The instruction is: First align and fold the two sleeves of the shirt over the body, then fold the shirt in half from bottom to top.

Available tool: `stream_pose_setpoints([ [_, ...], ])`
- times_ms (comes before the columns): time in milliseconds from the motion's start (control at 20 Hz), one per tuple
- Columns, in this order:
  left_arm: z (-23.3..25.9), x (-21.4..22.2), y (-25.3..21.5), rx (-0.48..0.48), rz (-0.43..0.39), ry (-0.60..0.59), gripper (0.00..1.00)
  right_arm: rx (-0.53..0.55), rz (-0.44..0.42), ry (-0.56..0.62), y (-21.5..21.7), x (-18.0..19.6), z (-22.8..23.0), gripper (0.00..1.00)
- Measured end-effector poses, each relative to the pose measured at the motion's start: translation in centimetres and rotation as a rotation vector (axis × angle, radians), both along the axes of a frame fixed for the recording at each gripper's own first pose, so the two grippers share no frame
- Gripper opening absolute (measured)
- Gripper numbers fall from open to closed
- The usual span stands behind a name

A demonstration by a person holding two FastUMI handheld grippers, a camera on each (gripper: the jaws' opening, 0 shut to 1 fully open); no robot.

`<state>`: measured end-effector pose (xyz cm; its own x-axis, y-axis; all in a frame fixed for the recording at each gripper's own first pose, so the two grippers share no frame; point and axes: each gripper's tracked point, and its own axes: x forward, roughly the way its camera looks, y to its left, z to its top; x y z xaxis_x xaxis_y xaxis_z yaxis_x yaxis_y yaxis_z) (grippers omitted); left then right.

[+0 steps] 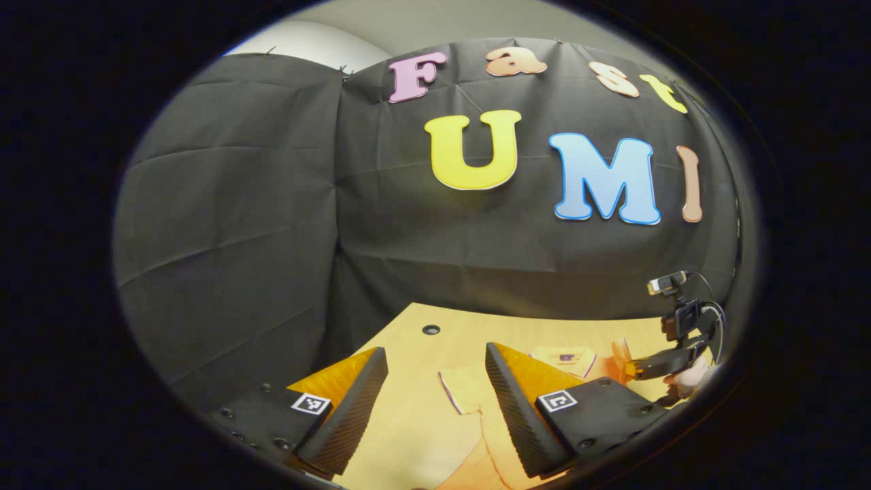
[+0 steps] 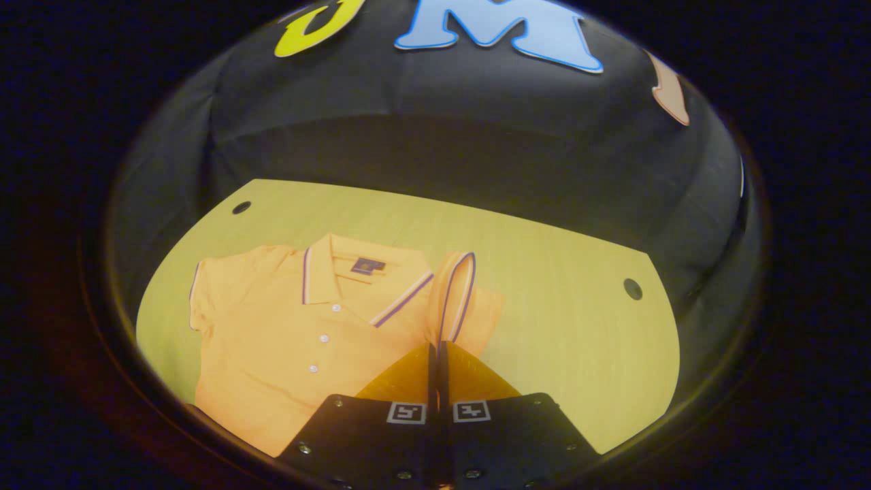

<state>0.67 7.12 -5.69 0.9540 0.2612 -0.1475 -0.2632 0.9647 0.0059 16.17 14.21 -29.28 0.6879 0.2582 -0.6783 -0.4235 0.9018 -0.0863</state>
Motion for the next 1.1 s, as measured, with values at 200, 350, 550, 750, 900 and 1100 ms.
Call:
stream_pose_setpoints([
  [200, -0.6, -0.9, 1.1, -0.006, 0.022, 0.009, 0.95, -0.035, 0.089, 0.036, 3.6, -1.7, -2.1, 0.00],
  [350, -1.2, -1.2, 1.6, -0.013, 0.029, 0.019, 0.95, -0.064, 0.102, 0.063, 4.4, -2.2, -3.4, 0.00],
  [550, -2.3, -0.6, 1.4, -0.037, 0.011, 0.035, 0.95, -0.053, 0.122, 0.076, 4.5, -2.8, -3.4, 0.11],
  [750, -4.3, 0.8, 0.7, -0.055, -0.030, 0.059, 0.95, -0.021, 0.093, 0.040, 4.0, -2.9, -1.5, 0.23],
  [900, -6.5, 3.0, 0.2, -0.078, -0.069, 0.082, 0.94, 0.014, 0.079, 0.019, 3.1, -3.5, 0.2, 0.27],
  [1100, -10.6, 7.0, 0.3, -0.129, -0.099, 0.127, 0.95, 0.040, 0.051, -0.005, 1.1, -5.1, 2.2, 0.27],
])
